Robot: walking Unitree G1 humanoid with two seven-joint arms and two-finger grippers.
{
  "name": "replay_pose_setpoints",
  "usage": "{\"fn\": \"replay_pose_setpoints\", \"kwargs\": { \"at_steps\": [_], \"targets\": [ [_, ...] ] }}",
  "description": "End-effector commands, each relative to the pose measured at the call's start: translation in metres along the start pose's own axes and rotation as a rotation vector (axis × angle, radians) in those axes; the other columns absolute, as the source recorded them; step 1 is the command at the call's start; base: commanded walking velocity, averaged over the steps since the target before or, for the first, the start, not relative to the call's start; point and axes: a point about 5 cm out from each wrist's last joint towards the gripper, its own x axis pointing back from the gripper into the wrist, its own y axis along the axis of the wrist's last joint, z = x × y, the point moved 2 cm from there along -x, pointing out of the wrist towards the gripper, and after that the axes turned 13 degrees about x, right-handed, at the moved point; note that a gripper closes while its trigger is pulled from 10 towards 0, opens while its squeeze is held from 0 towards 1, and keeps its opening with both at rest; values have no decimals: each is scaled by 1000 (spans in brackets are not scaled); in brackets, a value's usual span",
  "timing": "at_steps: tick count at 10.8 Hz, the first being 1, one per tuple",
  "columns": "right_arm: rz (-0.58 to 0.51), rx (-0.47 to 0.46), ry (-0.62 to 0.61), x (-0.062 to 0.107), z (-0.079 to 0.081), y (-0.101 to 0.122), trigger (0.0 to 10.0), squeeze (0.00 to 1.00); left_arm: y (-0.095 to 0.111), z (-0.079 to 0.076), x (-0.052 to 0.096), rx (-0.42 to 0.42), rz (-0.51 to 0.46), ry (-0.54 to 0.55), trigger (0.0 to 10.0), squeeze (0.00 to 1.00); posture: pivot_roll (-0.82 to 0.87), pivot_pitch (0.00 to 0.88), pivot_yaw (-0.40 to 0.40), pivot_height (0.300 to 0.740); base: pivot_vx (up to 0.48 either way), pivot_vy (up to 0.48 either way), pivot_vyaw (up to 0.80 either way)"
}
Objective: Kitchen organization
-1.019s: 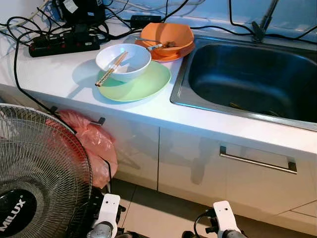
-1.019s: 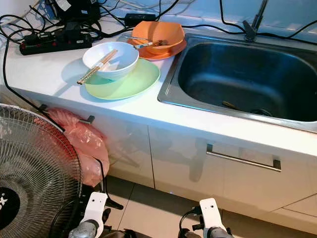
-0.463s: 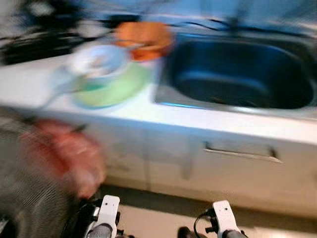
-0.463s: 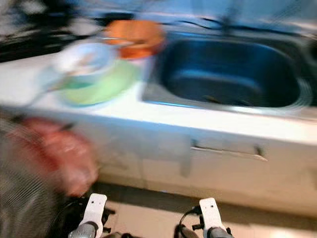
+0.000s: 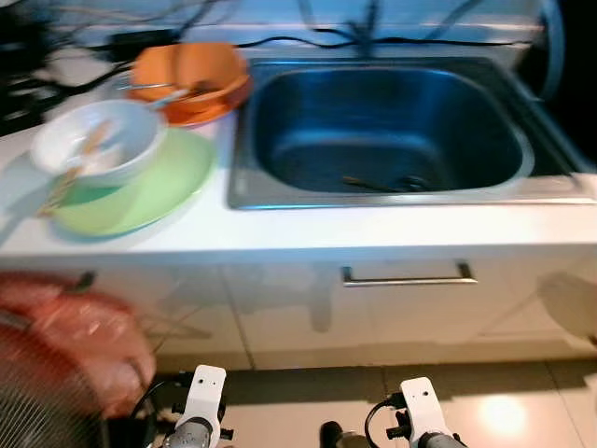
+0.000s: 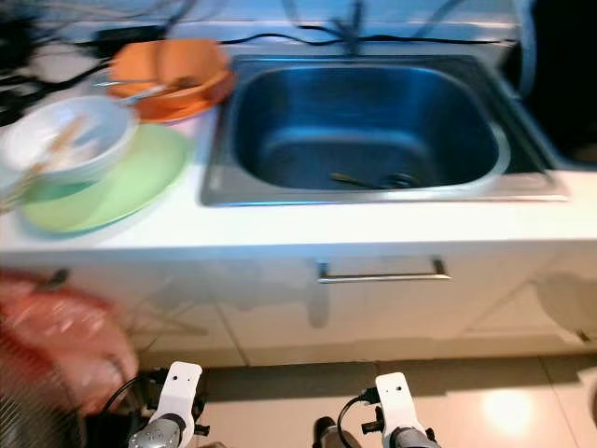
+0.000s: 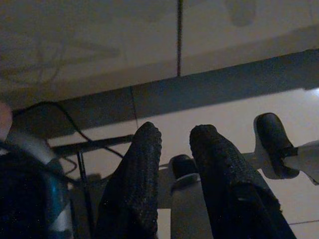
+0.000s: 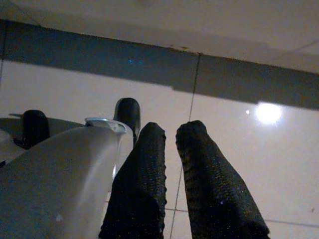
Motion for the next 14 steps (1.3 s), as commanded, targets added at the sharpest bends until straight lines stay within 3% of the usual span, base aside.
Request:
{"fn": "replay_pose_setpoints", "kwargs": {
  "at_steps": [1,6,10,14],
  "targets": [
    [13,-8,7,1,2,-4,10000,0,-3,2,1,-3,5,6,10000,0,-54,125,25,740,0,0,-775],
    [14,-9,1,1,0,-5,10000,0,-5,2,2,6,8,9,10000,0,-54,136,19,740,0,0,0],
    [20,-3,7,1,1,-5,10000,0,-4,2,2,14,-6,8,10000,0,-51,138,18,740,0,0,-752],
    [14,-8,1,1,0,-4,10000,0,-2,3,1,-6,-13,13,10000,0,-51,138,17,740,0,0,-100]
  ]
}}
